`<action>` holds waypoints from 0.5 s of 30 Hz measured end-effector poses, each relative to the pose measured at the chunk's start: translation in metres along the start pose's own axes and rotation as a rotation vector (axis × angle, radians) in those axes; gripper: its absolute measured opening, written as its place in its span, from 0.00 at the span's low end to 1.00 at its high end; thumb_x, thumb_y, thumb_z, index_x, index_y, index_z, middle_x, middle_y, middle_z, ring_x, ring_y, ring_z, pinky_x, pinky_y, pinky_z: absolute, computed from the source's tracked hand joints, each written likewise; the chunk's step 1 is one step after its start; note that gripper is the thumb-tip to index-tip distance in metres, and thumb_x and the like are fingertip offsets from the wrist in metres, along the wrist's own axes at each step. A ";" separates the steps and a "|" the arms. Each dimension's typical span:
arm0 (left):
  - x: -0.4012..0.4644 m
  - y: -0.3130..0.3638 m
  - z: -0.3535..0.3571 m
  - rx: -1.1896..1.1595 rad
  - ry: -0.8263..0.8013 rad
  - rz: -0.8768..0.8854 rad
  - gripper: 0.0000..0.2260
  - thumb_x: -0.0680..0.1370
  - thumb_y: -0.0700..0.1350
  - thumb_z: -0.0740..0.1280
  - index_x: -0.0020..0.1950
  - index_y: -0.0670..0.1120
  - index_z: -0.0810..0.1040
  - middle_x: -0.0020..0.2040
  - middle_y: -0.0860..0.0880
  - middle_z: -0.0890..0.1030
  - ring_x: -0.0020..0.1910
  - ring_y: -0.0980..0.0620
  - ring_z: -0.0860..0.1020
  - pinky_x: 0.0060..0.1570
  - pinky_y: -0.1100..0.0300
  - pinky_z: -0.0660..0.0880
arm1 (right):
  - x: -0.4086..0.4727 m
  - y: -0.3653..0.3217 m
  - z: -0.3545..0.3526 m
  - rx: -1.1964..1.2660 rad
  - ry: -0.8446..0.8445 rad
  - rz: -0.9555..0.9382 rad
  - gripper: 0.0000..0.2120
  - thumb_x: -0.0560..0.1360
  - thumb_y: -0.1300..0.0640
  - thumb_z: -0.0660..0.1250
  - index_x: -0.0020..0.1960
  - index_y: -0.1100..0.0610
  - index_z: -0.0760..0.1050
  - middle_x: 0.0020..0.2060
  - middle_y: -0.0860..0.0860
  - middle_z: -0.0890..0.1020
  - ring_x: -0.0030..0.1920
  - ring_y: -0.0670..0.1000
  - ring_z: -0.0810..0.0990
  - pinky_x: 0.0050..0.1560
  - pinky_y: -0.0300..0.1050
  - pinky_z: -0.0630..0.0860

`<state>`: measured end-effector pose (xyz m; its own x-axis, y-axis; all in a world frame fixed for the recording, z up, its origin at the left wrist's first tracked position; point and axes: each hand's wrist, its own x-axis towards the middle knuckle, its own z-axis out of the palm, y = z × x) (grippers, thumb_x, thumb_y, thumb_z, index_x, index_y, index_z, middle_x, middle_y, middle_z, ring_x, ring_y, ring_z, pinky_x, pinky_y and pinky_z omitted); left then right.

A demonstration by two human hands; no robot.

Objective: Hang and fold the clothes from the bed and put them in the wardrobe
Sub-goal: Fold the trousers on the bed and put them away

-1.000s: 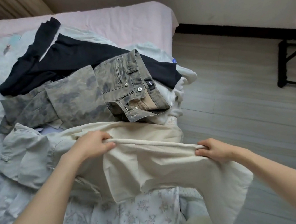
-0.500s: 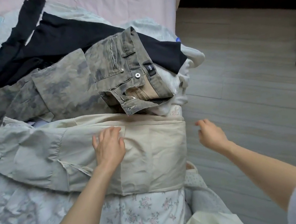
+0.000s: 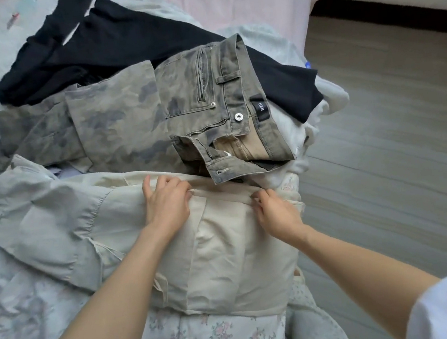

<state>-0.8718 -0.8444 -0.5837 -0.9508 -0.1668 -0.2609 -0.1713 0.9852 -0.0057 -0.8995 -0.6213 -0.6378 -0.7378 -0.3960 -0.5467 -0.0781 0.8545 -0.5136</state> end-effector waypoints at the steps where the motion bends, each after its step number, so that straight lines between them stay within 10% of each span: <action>1: 0.000 -0.001 0.003 -0.014 0.075 0.022 0.04 0.76 0.41 0.67 0.46 0.44 0.81 0.45 0.46 0.81 0.53 0.41 0.75 0.67 0.37 0.54 | 0.003 0.000 -0.001 -0.024 -0.006 0.017 0.12 0.80 0.52 0.53 0.59 0.56 0.69 0.58 0.54 0.72 0.55 0.62 0.76 0.49 0.55 0.72; 9: 0.006 0.010 0.014 -0.145 0.424 -0.053 0.07 0.72 0.46 0.63 0.39 0.48 0.80 0.42 0.50 0.79 0.50 0.50 0.69 0.64 0.44 0.54 | 0.002 -0.002 -0.016 -0.012 0.220 0.125 0.12 0.81 0.53 0.52 0.54 0.59 0.70 0.52 0.55 0.74 0.49 0.64 0.75 0.46 0.54 0.70; 15: -0.023 0.014 0.020 -0.191 0.398 -0.311 0.17 0.73 0.46 0.59 0.60 0.47 0.77 0.59 0.43 0.76 0.57 0.46 0.68 0.59 0.44 0.69 | 0.001 -0.018 -0.007 0.213 0.323 0.237 0.11 0.79 0.59 0.52 0.53 0.57 0.73 0.49 0.54 0.76 0.47 0.60 0.74 0.44 0.49 0.67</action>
<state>-0.8472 -0.8263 -0.5970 -0.8658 -0.4880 0.1112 -0.4689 0.8685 0.1605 -0.9035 -0.6352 -0.6249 -0.8928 -0.0435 -0.4484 0.2330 0.8072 -0.5423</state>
